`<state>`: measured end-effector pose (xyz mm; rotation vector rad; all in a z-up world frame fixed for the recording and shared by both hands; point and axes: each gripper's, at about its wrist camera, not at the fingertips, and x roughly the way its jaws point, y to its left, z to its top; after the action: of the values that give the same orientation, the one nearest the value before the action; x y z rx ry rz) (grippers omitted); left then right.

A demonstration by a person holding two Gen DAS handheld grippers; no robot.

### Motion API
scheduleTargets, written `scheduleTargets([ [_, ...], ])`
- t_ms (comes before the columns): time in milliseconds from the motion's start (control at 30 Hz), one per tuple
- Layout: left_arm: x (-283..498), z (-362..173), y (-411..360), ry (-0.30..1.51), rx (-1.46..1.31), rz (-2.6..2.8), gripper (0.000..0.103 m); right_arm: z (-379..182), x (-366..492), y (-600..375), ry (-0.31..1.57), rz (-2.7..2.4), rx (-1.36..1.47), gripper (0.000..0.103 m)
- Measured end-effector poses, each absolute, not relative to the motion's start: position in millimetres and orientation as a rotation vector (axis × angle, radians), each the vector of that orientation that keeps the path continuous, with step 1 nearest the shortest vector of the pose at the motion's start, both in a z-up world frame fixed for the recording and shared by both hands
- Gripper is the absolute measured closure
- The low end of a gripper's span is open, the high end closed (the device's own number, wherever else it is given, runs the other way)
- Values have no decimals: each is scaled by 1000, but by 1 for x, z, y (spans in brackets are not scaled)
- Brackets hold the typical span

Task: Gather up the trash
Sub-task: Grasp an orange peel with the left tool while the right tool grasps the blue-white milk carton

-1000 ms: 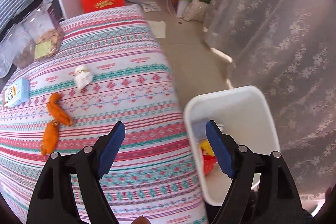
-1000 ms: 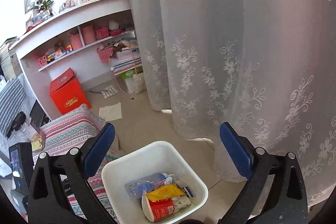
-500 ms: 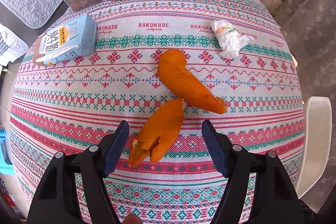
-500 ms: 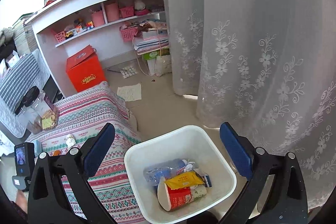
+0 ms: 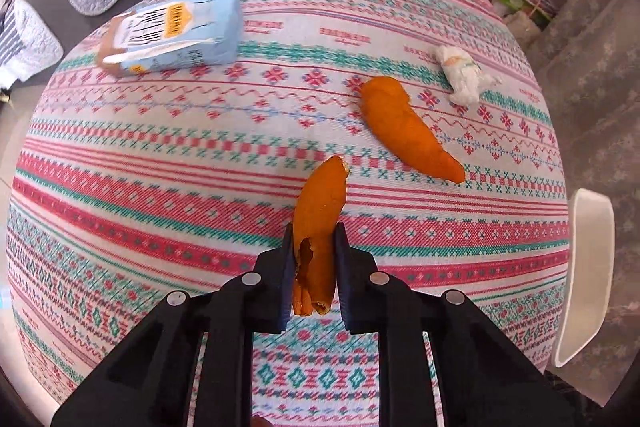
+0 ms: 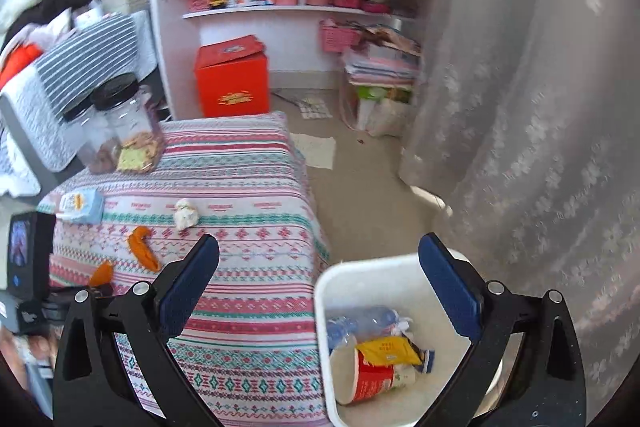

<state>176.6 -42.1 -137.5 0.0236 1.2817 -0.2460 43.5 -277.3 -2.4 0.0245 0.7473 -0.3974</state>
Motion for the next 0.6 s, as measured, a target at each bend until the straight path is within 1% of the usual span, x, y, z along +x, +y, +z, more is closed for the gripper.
scheduleTargets([
  [133,171,-93,32,1219,-180,-201,85,-7,81,-207,685,-81,-218,7],
  [167,168,-80,51,1189,-215,-185,85,-10,105,-167,667,64,-357,7],
  [300,162,-40,123,1043,-343,-96,85,-26,169,-96,729,250,-504,7],
  [467,171,-25,189,972,-485,27,85,-62,230,-18,817,379,-640,7],
  [600,173,-27,211,971,-545,65,85,-91,262,25,868,436,-726,7],
])
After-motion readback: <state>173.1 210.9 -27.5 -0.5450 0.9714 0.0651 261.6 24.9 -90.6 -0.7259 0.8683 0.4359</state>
